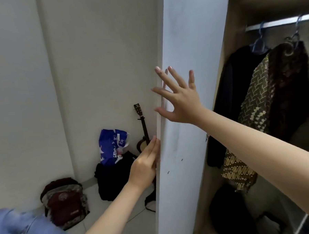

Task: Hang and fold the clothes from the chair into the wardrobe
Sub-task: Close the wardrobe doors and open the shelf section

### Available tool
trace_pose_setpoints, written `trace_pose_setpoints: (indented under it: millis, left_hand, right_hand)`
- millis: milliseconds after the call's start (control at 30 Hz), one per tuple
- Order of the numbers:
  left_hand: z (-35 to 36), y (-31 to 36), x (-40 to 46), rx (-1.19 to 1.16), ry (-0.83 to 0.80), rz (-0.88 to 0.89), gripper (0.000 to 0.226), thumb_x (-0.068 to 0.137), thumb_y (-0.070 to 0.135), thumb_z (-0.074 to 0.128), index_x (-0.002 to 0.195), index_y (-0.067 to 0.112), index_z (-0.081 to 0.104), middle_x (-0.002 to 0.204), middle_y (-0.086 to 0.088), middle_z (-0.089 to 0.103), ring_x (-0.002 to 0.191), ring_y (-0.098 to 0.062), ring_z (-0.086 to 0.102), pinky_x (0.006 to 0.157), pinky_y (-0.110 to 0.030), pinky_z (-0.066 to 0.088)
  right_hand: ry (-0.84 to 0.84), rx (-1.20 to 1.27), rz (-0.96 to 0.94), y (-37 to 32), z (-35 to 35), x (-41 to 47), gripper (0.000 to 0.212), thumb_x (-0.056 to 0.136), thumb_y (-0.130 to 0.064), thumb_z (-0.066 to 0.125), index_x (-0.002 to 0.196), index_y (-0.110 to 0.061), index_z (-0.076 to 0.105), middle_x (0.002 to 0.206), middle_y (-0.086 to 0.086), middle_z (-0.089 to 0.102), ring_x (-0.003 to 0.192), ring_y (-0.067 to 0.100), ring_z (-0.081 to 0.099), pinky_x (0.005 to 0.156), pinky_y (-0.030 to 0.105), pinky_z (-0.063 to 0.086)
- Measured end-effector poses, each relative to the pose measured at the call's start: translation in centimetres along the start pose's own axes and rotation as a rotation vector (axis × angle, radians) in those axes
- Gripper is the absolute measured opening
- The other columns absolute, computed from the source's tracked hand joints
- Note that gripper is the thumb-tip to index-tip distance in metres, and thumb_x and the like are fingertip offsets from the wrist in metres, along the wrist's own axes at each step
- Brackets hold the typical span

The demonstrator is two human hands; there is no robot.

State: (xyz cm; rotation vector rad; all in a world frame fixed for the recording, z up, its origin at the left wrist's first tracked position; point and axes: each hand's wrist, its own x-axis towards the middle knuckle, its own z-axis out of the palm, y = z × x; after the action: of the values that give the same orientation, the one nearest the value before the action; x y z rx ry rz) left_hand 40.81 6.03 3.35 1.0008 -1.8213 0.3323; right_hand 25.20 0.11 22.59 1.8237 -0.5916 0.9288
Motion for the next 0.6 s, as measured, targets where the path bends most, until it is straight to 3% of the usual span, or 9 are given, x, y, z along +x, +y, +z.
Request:
trace_pose_setpoints:
  millis: [133,300,467,600]
  left_hand:
    - [0.3,1.1,-0.1,0.013,0.0,0.082,0.06,0.082,0.004,0.04,0.142,0.004,0.03,0.145,-0.012,0.039,0.135,-0.022,0.038,0.104,-0.026,0.04]
    - [1.8,3.1,-0.1,-0.025,0.009,0.201,0.041,0.101,0.019,0.034,0.139,0.004,0.036,0.141,-0.012,0.044,0.132,-0.024,0.042,0.104,-0.03,0.042]
    - [4.2,6.1,-0.1,-0.156,-0.021,0.305,0.054,0.092,0.016,0.056,0.14,0.005,0.037,0.145,-0.011,0.042,0.137,-0.023,0.037,0.107,-0.03,0.04]
    - [5.7,9.1,1.0,-0.252,-0.112,0.355,0.065,0.094,0.03,0.053,0.148,0.01,0.023,0.152,-0.006,0.03,0.141,-0.019,0.031,0.11,-0.019,0.03]
  right_hand:
    - [0.015,0.0,-0.008,0.8,-1.6,-1.0,0.047,0.083,-0.057,0.053,0.117,-0.027,0.066,0.149,0.009,0.04,0.14,0.03,0.034,0.106,0.067,0.013]
    - [0.036,-0.03,-0.038,2.7,-4.5,-2.7,0.051,0.082,-0.06,0.054,0.122,-0.029,0.063,0.147,0.012,0.042,0.138,0.033,0.035,0.106,0.066,0.013]
    - [-0.017,-0.077,-0.003,5.7,-7.7,-5.7,0.068,0.082,-0.063,0.052,0.139,-0.028,0.042,0.15,0.013,0.036,0.141,0.032,0.029,0.108,0.067,0.008]
    - [-0.127,-0.138,0.031,8.1,-11.3,-8.4,0.08,0.085,-0.065,0.047,0.147,-0.018,0.029,0.154,0.014,0.026,0.143,0.033,0.025,0.109,0.065,0.003]
